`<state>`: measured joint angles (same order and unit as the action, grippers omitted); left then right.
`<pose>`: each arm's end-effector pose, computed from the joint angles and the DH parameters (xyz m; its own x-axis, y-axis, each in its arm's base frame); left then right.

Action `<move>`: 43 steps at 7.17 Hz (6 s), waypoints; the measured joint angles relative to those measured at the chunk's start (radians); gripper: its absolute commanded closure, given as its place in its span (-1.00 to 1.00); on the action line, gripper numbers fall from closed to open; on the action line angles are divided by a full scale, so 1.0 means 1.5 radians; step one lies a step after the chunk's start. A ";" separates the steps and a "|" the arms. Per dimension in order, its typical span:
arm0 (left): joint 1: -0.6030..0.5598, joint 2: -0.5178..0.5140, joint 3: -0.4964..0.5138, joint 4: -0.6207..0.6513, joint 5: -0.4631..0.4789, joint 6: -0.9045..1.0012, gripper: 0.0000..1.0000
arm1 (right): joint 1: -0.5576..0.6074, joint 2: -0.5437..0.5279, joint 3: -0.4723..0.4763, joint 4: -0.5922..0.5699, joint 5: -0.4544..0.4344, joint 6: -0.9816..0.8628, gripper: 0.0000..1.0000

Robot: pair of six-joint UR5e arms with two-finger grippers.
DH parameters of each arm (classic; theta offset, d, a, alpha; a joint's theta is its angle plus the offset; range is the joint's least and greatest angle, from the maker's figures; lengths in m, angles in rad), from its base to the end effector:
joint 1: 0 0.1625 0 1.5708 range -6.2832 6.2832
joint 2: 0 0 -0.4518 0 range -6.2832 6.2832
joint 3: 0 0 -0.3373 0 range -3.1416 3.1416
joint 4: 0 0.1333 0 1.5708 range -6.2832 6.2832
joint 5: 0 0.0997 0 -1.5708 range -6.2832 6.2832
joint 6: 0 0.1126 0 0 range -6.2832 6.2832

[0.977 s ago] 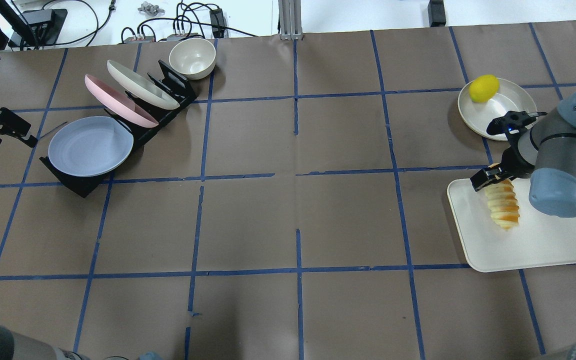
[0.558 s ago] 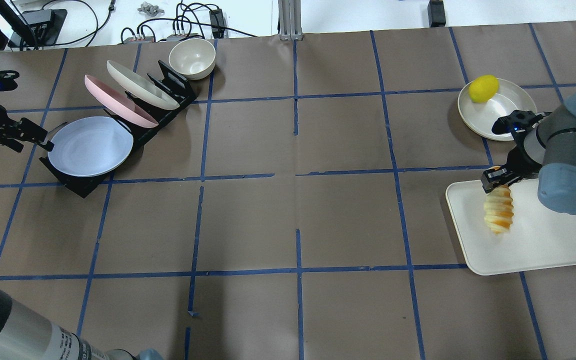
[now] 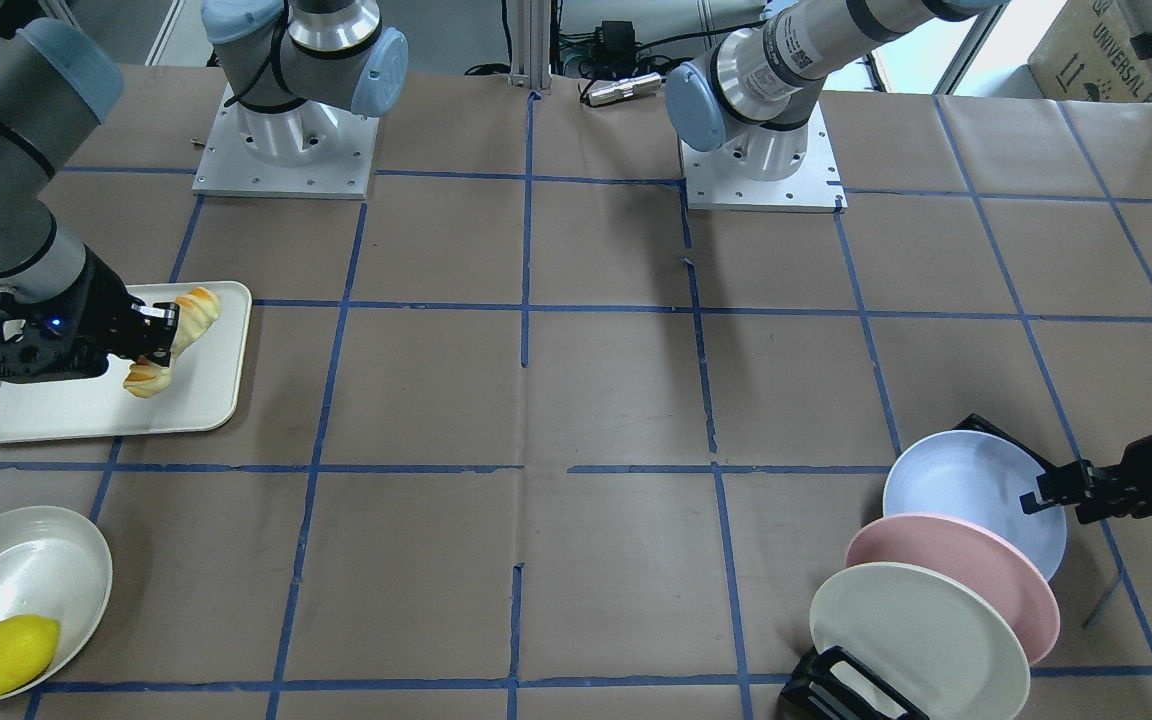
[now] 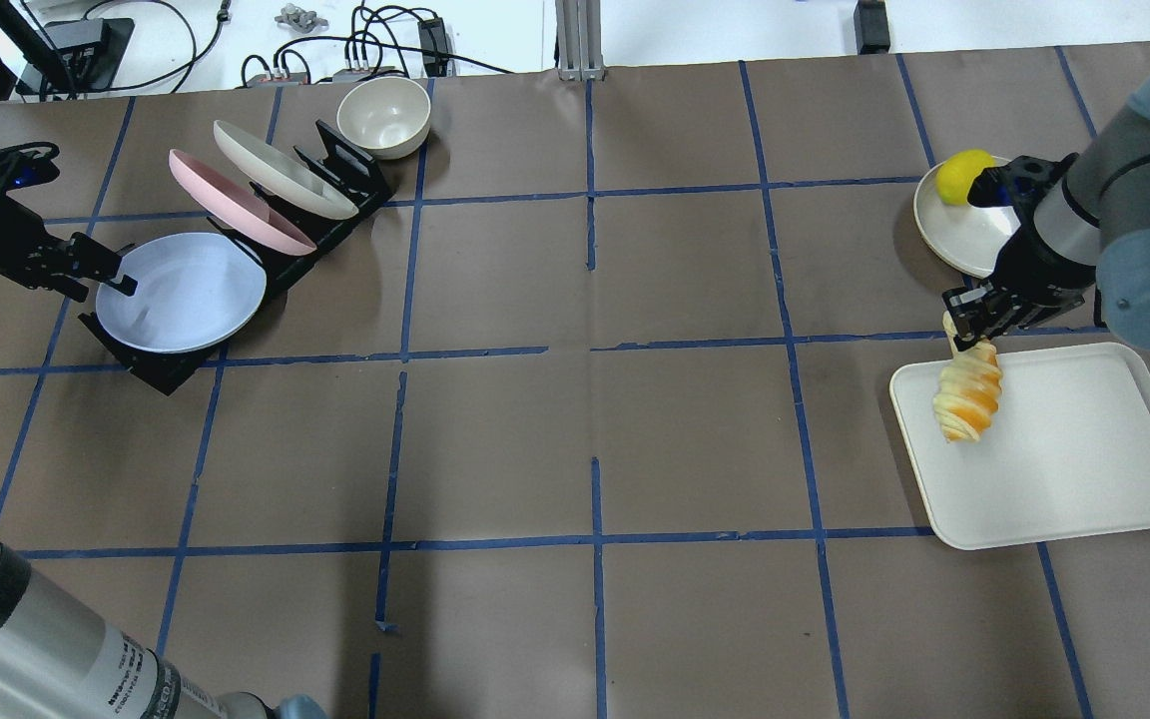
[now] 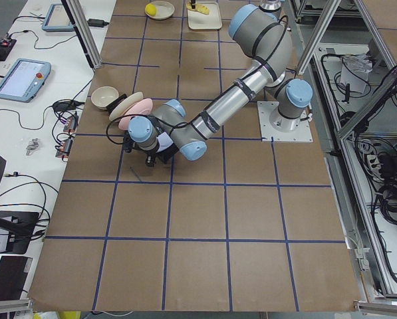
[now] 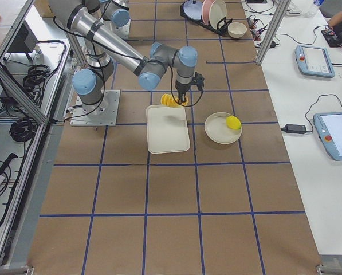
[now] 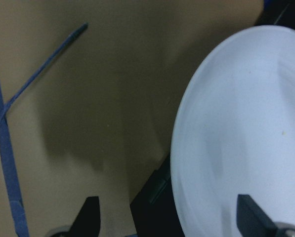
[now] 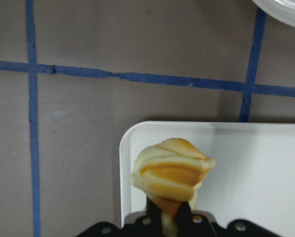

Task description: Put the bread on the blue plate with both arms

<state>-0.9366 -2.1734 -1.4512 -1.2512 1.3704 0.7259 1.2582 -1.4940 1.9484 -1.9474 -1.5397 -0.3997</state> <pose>0.2509 -0.6040 0.2530 -0.9642 0.0738 0.2549 0.0740 0.9972 -0.0087 -0.0016 -0.4497 0.3450 -0.9947 -0.0839 -0.0588 -0.0874 0.9944 0.0595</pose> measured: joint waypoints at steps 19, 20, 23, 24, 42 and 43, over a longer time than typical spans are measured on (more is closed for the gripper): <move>-0.265 0.270 -0.083 -0.223 -0.003 -0.290 0.92 | 0.189 0.011 -0.154 0.145 -0.010 0.221 0.52; -0.314 0.252 -0.103 -0.168 -0.017 -0.323 0.92 | 0.188 0.012 -0.153 0.145 -0.010 0.221 0.52; -0.426 0.178 -0.128 -0.011 -0.027 -0.385 0.92 | 0.188 0.013 -0.153 0.144 -0.010 0.220 0.52; -0.454 0.153 -0.129 0.028 -0.028 -0.406 0.92 | 0.188 0.013 -0.153 0.144 -0.011 0.220 0.52; -0.407 0.390 -0.056 -0.244 0.162 -0.484 -1.00 | 0.436 0.327 -0.326 -0.041 -0.011 0.403 -1.00; -0.403 0.398 -0.053 -0.246 0.162 -0.481 -1.00 | 0.434 0.325 -0.329 -0.042 -0.012 0.403 -1.00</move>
<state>-1.5415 -1.5769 -1.5302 -1.6199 1.6133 0.0043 1.9096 -1.0058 1.4544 -2.0104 -1.5573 0.2042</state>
